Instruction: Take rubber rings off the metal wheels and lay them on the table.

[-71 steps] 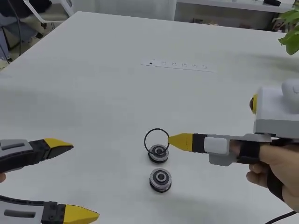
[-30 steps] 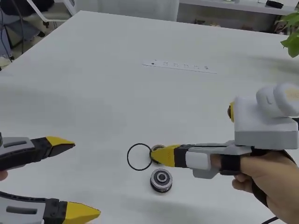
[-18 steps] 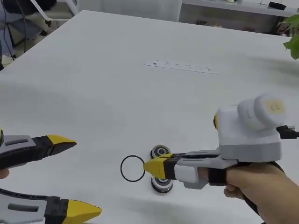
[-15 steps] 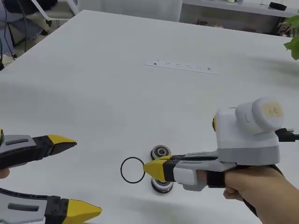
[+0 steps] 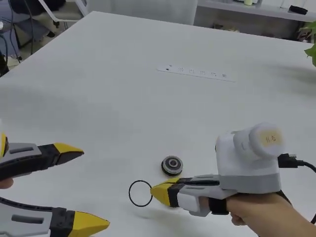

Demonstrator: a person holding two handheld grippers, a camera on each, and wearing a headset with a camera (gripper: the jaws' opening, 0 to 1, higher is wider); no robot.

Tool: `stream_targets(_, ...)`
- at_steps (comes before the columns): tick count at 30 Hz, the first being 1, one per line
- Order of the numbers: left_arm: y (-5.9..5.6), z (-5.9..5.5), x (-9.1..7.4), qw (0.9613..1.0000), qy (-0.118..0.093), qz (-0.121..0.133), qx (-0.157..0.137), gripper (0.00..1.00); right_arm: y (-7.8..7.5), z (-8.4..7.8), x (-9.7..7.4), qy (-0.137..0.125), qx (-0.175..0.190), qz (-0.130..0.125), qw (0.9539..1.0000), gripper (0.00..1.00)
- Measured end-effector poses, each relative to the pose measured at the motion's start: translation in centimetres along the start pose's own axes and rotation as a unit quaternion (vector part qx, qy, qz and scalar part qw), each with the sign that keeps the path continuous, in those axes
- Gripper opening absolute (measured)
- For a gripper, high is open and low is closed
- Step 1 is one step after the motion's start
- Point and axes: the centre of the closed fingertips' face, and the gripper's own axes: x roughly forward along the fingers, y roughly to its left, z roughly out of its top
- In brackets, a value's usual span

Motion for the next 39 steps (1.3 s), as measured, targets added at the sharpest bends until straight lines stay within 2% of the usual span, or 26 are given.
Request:
stream_targets(2, 0.0, 0.0, 0.0, 1.0, 0.0, -0.001, 0.0, 0.72, 0.0, -0.1, 0.1, 0.001, -0.004, -0.002, 1.0, 0.0)
stream_targets(4, 0.0, 0.0, 0.0, 1.0, 0.001, -0.001, 0.0, 0.72, -0.2, -0.6, 0.4, 0.014, 0.0, -0.001, 0.9999, 0.0)
stream_targets(11, 0.0, 0.0, 0.0, 1.0, 0.001, -0.001, 0.0, 0.72, -0.2, -1.1, 0.7, 0.02, -0.015, -0.003, 0.9997, 0.0)
stream_targets(13, 0.0, 0.0, 0.0, 1.0, 0.001, -0.001, -0.001, 0.72, -0.4, -1.2, 0.9, 0.021, -0.03, -0.011, 0.9993, 0.0)
stream_targets(17, -0.1, -0.1, 0.0, 1.0, 0.003, -0.002, -0.001, 0.72, -0.3, -1.2, 1.0, 0.022, -0.037, -0.007, 0.9991, 0.0)
stream_targets(20, -0.1, -0.1, 0.0, 1.0, 0.002, -0.002, -0.003, 0.72, -0.5, -1.1, 1.1, 0.021, -0.056, -0.015, 0.9981, 0.0)
stream_targets(23, 0.0, 0.0, 0.0, 1.0, 0.0, -0.001, -0.003, 0.72, -0.5, -1.0, 1.2, 0.019, -0.058, -0.017, 0.998, 0.0)
stream_targets(26, 0.0, 0.0, 0.0, 1.0, 0.0, -0.001, -0.004, 0.72, -0.8, -1.3, 1.3, 0.029, -0.08, -0.025, 0.996, 0.0)
stream_targets(34, 0.0, -0.1, 0.0, 1.0, 0.001, -0.001, -0.004, 0.72, -0.4, -0.9, 1.4, 0.021, -0.098, -0.02, 0.9947, 0.04)
stream_targets(39, 0.0, -0.2, 0.0, 1.0, 0.003, -0.001, -0.005, 0.72, -0.6, -0.7, 1.4, 0.016, -0.111, -0.026, 0.9933, 0.09)
